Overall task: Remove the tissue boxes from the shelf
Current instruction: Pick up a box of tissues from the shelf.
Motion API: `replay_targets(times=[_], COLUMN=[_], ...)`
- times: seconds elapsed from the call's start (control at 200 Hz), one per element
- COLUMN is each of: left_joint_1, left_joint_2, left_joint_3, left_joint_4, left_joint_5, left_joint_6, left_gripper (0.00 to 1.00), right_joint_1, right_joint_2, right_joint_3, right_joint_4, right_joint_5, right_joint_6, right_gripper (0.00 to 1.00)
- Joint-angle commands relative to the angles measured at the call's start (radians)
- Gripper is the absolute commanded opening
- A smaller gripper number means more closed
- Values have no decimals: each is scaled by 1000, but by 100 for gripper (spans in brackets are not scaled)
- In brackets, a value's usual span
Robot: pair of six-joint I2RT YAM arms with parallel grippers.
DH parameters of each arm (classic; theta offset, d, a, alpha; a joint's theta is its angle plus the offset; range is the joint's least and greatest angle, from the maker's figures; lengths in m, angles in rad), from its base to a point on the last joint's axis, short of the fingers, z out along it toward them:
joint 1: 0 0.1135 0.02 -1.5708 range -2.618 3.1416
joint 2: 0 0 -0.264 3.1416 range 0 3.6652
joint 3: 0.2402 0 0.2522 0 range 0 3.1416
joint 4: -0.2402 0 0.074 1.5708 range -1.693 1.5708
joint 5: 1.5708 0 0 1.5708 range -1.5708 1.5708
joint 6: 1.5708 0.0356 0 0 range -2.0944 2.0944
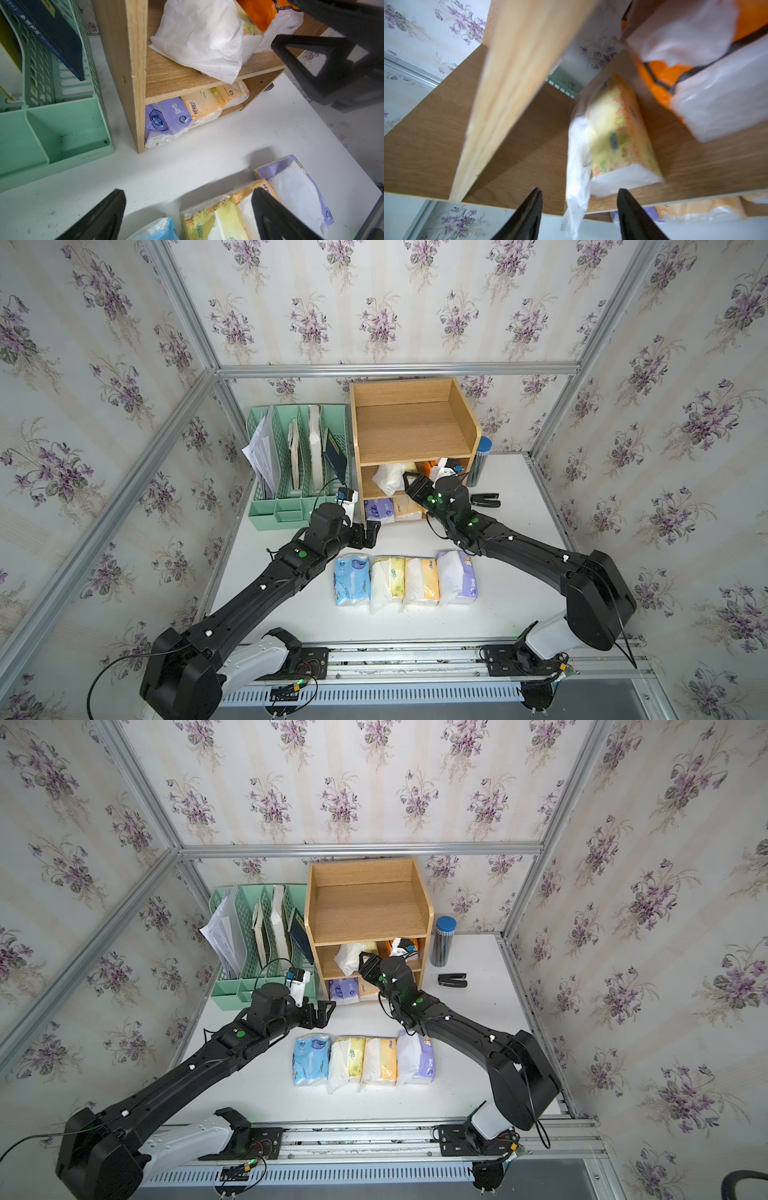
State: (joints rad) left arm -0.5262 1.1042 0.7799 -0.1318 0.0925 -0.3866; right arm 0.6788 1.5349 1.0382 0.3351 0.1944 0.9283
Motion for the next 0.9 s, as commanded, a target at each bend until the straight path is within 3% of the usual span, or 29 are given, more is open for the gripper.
replay_targets(times=[0.0,0.545,0.894], left_joint_1=[1,0,1], left_joint_2=[7,26,86], left_joint_3=[11,13,27], left_joint_4=[23,21,57], left_joint_5=[11,11,24], left_joint_6=[-5,-6,-8], left_gripper=[99,99,99], right_joint_1=[-36,-80,-88], right_joint_2=[0,86,148], right_joint_3=[-12,19,-22], right_joint_4=[-25,54,254], right_joint_5=[-32,-89,-151], right_joint_6=[-34,-157,-167], right_gripper=[62,61,65])
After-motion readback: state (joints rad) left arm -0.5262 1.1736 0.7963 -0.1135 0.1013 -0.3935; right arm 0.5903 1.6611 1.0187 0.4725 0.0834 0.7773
